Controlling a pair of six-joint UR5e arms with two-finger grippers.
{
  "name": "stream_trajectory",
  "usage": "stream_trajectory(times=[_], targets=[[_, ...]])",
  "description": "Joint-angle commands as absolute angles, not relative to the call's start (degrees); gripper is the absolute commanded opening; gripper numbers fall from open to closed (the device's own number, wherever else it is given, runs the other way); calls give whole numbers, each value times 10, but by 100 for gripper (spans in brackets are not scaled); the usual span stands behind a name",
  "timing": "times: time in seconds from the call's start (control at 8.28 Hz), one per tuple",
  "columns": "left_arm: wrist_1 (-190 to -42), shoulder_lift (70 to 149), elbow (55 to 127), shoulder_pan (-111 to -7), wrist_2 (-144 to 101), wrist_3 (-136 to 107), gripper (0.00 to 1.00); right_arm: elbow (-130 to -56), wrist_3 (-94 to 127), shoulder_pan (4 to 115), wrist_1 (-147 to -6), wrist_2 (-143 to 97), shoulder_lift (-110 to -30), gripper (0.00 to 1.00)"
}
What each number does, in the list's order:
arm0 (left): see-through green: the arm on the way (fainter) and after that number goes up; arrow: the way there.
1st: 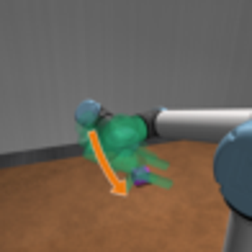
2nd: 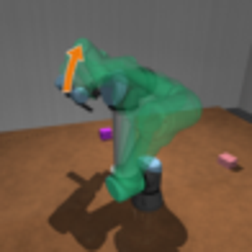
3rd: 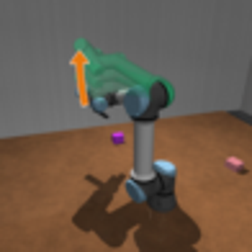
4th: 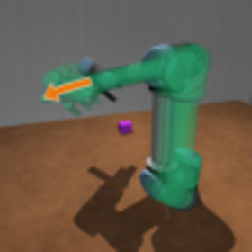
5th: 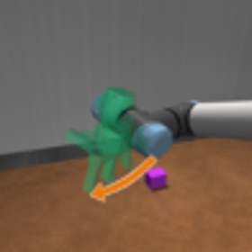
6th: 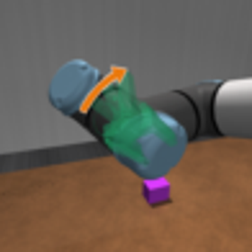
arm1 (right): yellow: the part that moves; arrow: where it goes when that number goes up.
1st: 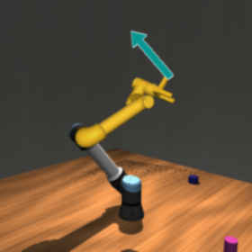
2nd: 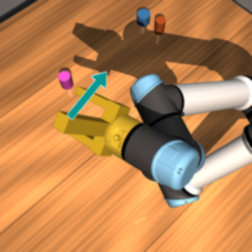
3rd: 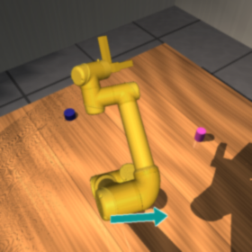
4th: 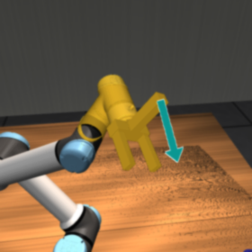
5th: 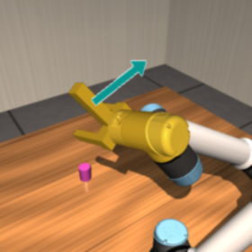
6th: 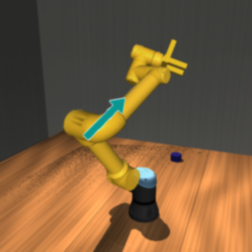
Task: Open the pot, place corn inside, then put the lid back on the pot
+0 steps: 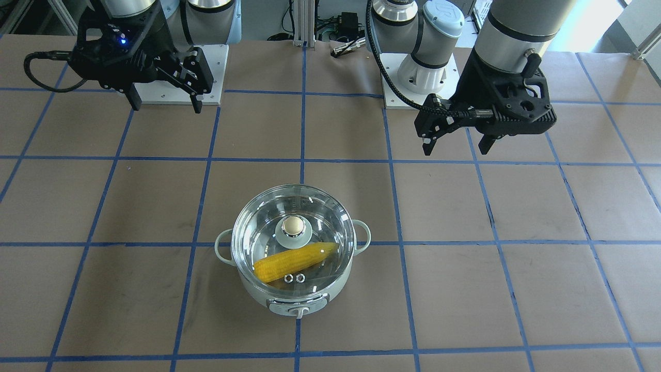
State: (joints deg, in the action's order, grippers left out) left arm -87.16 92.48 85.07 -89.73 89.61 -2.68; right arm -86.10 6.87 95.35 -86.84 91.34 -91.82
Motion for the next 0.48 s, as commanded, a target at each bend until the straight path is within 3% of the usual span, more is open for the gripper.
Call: stream_trajectory(times=[0.0,0.36], targets=[[-869,925,851,-897,895,-25,100,-863,67,952,-867,911,-920,100],[-869,925,851,-897,896,-26,100,-863,52,949,-873,912,-919,100]])
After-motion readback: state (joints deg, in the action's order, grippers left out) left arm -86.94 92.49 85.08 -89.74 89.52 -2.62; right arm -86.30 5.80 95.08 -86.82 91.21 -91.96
